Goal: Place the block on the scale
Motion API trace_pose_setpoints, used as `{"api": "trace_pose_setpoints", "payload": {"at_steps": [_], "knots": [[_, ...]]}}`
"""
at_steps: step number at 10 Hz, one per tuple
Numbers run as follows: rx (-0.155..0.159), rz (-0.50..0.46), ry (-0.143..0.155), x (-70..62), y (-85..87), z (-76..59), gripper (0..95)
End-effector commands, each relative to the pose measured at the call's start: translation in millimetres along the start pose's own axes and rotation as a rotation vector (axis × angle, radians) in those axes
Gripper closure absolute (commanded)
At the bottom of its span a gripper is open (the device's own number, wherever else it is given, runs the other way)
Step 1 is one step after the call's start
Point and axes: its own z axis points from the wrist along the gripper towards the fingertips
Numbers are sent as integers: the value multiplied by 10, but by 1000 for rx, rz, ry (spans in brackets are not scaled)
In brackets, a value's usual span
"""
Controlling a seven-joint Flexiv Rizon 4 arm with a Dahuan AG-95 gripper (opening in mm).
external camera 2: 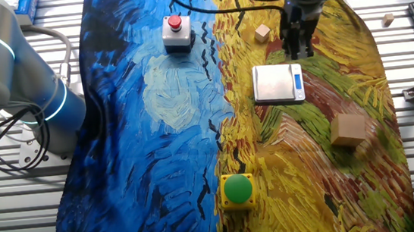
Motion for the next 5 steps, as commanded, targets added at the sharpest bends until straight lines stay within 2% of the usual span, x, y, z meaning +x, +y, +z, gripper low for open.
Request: {"api": "trace_pose_setpoints", "payload": {"at_steps": [1,5], "knots": [[2,43,9,-93,73,-11,950],[3,42,8,-117,106,22,950]]}}
